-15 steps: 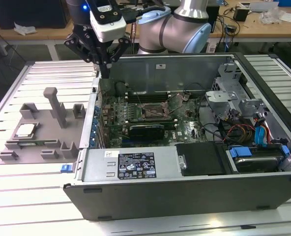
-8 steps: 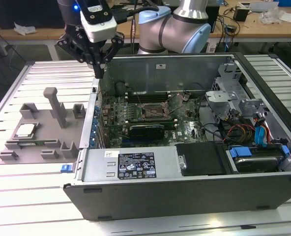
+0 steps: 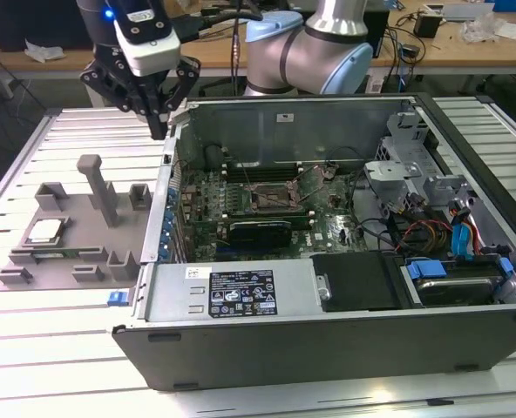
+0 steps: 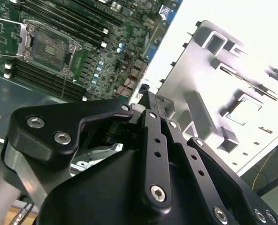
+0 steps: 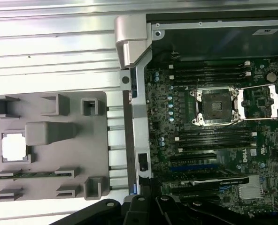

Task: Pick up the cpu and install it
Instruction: 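Reach for the cpu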

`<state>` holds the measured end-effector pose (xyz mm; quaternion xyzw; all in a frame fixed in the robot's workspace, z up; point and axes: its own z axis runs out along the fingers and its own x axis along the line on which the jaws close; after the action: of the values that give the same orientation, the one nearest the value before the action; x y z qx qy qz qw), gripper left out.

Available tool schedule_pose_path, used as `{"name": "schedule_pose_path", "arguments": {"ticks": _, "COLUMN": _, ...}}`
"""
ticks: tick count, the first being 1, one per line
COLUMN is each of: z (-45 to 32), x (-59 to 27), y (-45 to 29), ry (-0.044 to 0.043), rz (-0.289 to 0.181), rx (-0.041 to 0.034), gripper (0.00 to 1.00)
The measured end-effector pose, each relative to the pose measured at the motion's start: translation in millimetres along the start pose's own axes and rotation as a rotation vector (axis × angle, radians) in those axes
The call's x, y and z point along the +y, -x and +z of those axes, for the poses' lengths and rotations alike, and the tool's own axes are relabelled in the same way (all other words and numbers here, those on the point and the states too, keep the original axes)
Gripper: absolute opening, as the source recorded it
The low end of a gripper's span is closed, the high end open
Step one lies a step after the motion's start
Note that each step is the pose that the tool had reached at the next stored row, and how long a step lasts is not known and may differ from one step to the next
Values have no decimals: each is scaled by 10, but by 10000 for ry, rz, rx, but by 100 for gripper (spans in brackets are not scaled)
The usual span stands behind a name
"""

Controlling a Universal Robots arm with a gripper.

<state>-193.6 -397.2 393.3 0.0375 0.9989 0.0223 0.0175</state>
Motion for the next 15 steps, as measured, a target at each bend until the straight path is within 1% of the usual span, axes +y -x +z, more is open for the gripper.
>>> {"name": "schedule_pose_path", "arguments": {"ticks": 3, "z": -2, "x": -3, "y": -57, "ry": 0, "rz": -1, "rx": -7, "gripper": 11}}
{"name": "schedule_pose_path", "arguments": {"ticks": 5, "z": -4, "x": -7, "y": -112, "ry": 0, "rz": -1, "rx": -12, "gripper": 11}}
{"name": "schedule_pose_path", "arguments": {"ticks": 9, "z": -7, "x": -12, "y": -194, "ry": 2, "rz": 1, "rx": -21, "gripper": 11}}
{"name": "schedule_pose_path", "arguments": {"ticks": 10, "z": -8, "x": -14, "y": -231, "ry": 2, "rz": 1, "rx": -23, "gripper": 11}}
{"name": "schedule_pose_path", "arguments": {"ticks": 15, "z": -12, "x": -21, "y": -335, "ry": 1, "rz": 2, "rx": -24, "gripper": 11}}
